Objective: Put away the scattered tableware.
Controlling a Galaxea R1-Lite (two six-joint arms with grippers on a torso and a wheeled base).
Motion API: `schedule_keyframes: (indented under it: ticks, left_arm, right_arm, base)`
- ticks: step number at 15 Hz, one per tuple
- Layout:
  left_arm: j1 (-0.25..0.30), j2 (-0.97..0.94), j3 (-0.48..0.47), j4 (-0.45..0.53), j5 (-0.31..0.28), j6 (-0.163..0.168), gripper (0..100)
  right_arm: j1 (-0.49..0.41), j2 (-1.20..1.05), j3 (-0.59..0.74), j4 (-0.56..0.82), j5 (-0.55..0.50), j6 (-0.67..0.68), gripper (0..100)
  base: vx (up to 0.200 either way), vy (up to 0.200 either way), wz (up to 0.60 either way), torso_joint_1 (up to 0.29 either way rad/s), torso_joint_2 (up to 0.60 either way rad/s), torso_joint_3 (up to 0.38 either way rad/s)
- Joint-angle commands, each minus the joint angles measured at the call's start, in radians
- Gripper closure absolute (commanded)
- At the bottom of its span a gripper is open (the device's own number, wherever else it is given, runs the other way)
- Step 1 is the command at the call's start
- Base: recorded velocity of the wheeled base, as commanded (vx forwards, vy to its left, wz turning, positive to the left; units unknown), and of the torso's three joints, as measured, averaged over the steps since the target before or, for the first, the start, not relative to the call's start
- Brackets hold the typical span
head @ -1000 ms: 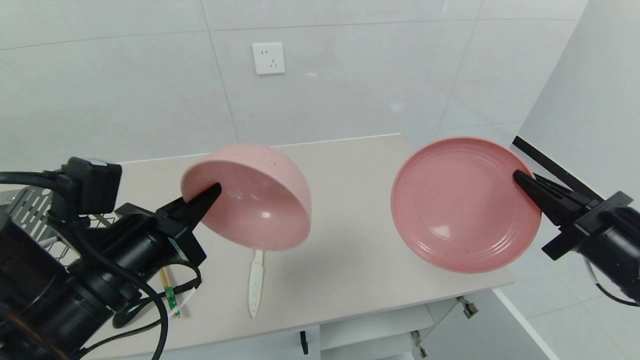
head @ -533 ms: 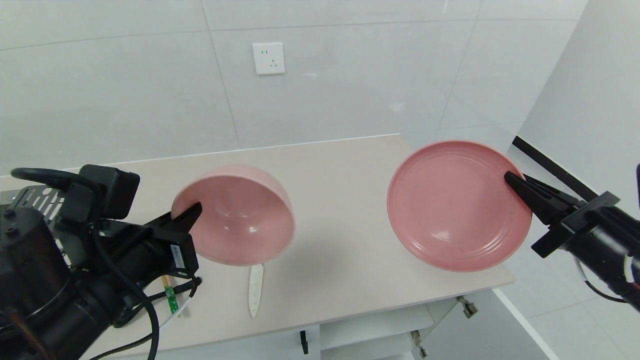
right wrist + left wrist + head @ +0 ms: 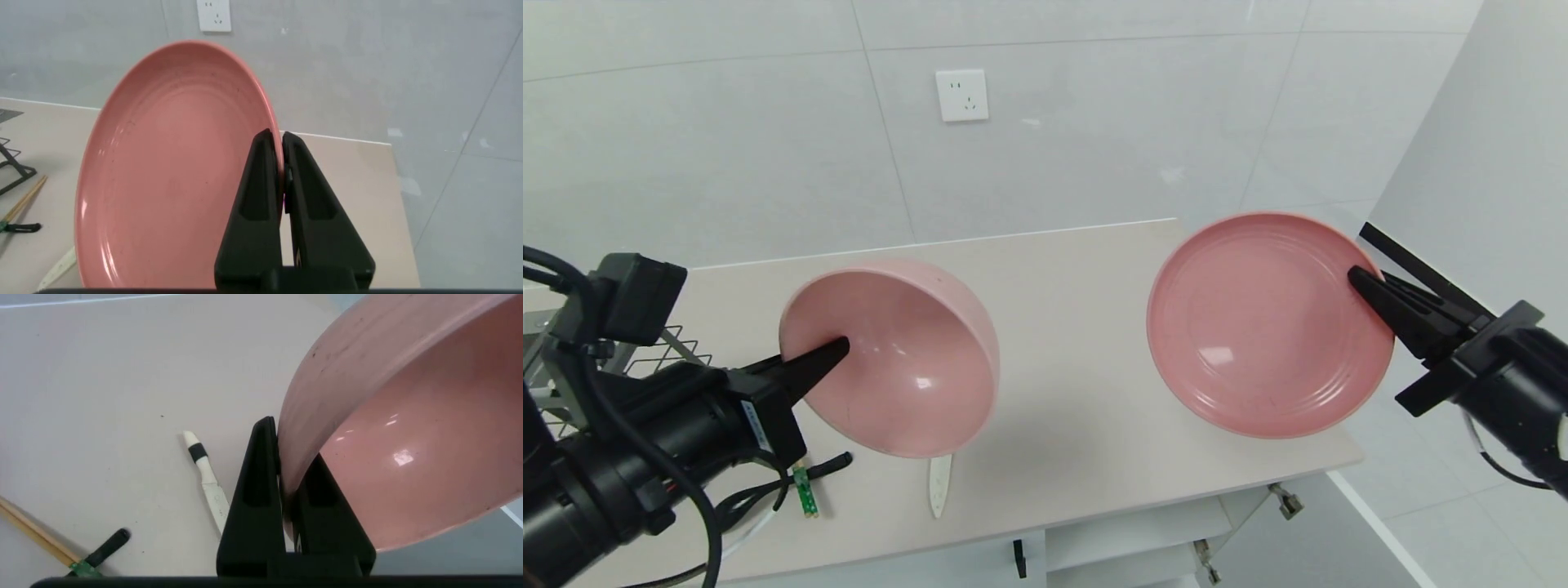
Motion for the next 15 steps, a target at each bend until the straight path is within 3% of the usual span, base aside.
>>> schedule_keyframes:
  ticks: [1, 2, 12, 15]
  left_arm:
    - [0.014, -0.018, 0.003, -0.001, 0.000, 0.001, 100]
    - [0.014, -0.015, 0.004, -0.001, 0.000, 0.001, 100]
    - [0.009, -0.010, 0.023, -0.002, 0.000, 0.009, 100]
    - [0.011, 0.013, 0.024, -0.039, 0.002, 0.004, 100]
  right_arm:
    - [0.010, -0.008, 0.002, -0.001, 0.000, -0.001, 100]
    - [0.010, -0.008, 0.002, -0.001, 0.000, -0.001, 100]
    - [0.010, -0.008, 0.000, -0.001, 0.000, -0.002, 100]
    - [0.008, -0.008, -0.004, -0.001, 0.000, -0.002, 100]
  base:
    - [0.000, 0.000, 0.00, 0.000, 0.00, 0.000]
    - [0.000, 0.000, 0.00, 0.000, 0.00, 0.000]
    - [-0.200, 0.000, 0.00, 0.000, 0.00, 0.002]
    - [0.000, 0.000, 0.00, 0.000, 0.00, 0.000]
